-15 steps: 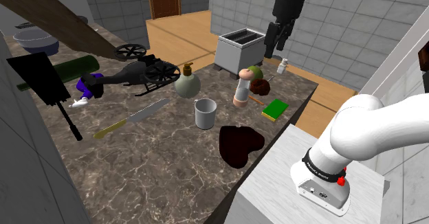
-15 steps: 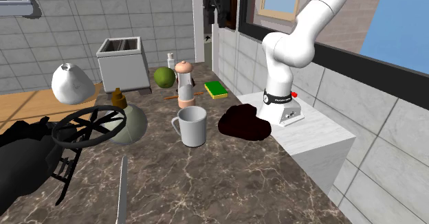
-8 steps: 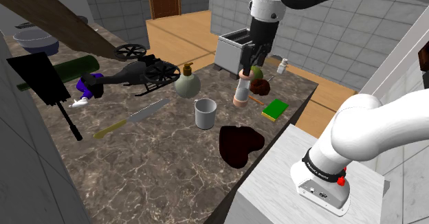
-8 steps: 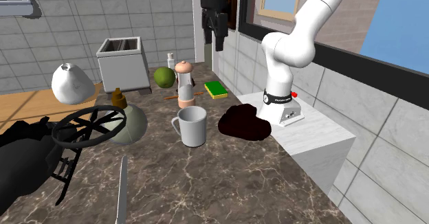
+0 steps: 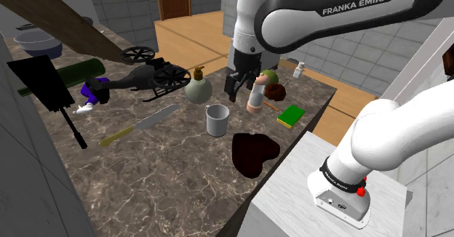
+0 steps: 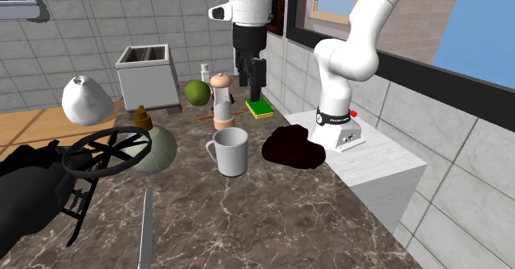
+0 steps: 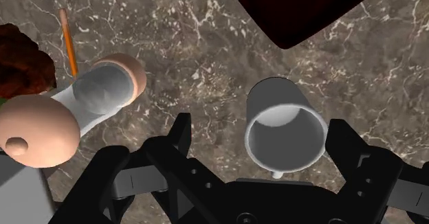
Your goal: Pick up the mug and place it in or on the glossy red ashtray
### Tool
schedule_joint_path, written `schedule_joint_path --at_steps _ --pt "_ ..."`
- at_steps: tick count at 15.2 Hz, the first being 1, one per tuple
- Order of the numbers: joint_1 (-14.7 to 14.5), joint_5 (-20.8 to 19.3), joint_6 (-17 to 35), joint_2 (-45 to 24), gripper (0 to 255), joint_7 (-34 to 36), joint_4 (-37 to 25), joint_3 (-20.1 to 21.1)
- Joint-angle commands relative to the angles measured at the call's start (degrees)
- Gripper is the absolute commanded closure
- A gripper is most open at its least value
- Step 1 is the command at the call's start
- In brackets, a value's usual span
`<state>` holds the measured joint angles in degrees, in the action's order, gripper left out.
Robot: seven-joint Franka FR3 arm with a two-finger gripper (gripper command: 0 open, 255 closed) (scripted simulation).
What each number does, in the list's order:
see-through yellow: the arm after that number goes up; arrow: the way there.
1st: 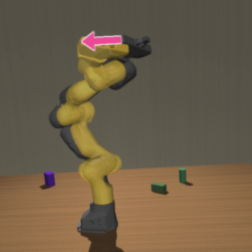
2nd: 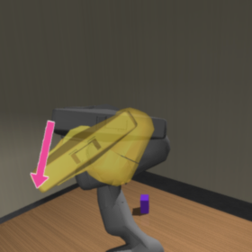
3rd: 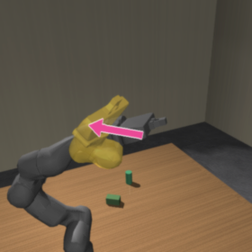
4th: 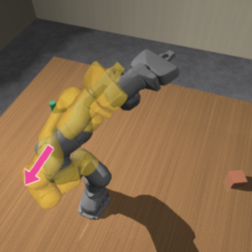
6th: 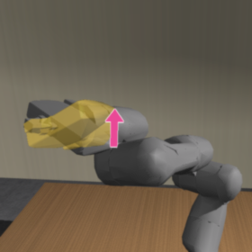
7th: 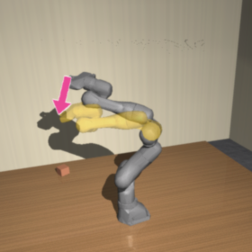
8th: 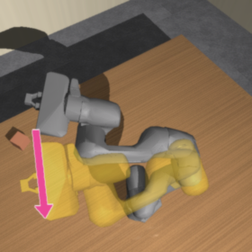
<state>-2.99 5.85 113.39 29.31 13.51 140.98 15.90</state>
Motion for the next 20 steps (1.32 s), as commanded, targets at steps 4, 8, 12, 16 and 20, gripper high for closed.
schedule_joint_path --at_steps 4,8,12,16,20 --pt "0.25 -1.71 8.31 -9.26 0 6.75 -1.82 5.37" --pt "0.89 -5.7 14.09 -17.87 0 13.35 -4.66 9.35" --pt "1.15 -7.69 17.49 -21.19 0 15.47 -4.33 10.16" --pt "1.48 -9.11 20.69 -23.4 0 16.5 -3.1 10.36" --pt "1.52 -9.34 21.14 -23.74 0 16.67 -2.94 10.38"
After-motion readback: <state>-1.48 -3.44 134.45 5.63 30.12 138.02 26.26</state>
